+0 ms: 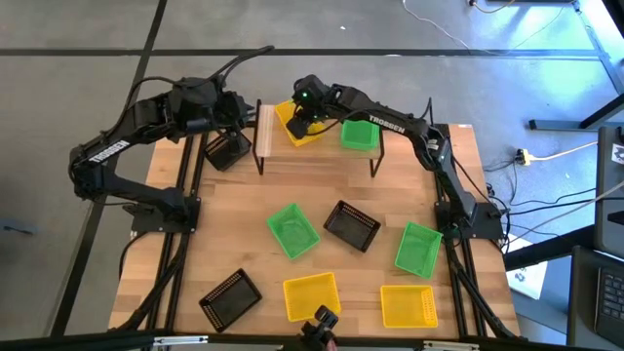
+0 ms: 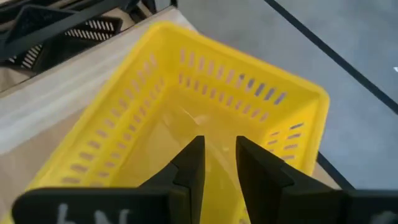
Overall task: Stack baskets on shelf by color
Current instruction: Put the top left yellow bin on the shelf
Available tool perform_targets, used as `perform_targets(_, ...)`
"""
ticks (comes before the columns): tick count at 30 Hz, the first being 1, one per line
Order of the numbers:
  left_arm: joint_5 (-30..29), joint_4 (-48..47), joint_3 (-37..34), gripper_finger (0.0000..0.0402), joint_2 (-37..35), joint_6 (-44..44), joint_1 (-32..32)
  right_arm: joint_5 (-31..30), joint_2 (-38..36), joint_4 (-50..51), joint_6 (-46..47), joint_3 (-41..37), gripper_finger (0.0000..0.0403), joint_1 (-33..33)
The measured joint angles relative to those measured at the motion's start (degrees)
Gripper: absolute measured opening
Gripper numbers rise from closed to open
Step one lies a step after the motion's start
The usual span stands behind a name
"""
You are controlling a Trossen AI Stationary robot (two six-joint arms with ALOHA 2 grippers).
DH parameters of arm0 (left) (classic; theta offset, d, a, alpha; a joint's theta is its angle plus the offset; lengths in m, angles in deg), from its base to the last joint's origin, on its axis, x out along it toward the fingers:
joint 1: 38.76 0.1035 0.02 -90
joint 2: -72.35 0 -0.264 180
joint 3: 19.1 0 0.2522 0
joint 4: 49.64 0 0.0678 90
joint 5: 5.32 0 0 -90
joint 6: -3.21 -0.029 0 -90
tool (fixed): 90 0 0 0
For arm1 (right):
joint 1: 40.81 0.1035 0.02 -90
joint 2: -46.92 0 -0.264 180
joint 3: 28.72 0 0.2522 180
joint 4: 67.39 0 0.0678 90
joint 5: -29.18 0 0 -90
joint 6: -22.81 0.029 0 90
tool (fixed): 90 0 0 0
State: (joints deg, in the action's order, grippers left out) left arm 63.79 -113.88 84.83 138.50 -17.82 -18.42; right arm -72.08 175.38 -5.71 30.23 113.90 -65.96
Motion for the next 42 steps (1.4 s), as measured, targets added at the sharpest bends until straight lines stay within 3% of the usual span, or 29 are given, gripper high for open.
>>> perform_targets(7, 0.0, 0.0, 0.0, 0.0047, 0.0, 0.0, 0.0, -4.9, 0.0, 3.8, -0.3, 0.0, 0.0090, 2.2)
perform_targets(12, 0.0, 0.0, 0.0, 0.0047, 0.0, 0.0, 0.0, 5.3, -0.1, 2.8, -2.4, 1.4, 0.0090, 3.0)
perform_targets(15, 0.0, 0.0, 0.0, 0.0047, 0.0, 0.0, 0.0, 8.5, -0.3, 3.6, 0.3, 1.6, 0.0090, 3.3)
perform_targets(30, 0.0, 0.0, 0.0, 0.0047, 0.0, -0.1, 0.0, 8.3, -0.7, 14.9, 4.5, 1.5, 0.0090, 3.4)
perform_targets(37, 0.0, 0.0, 0.0, 0.0047, 0.0, -0.1, 0.0, 3.8, -0.7, 9.2, -0.4, 3.8, 0.0090, 3.7)
perform_targets(40, 0.0, 0.0, 0.0, 0.0047, 0.0, -0.1, 0.0, 4.1, -1.3, 6.9, -1.6, 6.1, 0.0090, 3.9)
perform_targets(42, 0.0, 0.0, 0.0, 0.0047, 0.0, -0.1, 0.0, 8.0, -2.8, 3.3, -2.0, 5.1, 0.0090, 4.0)
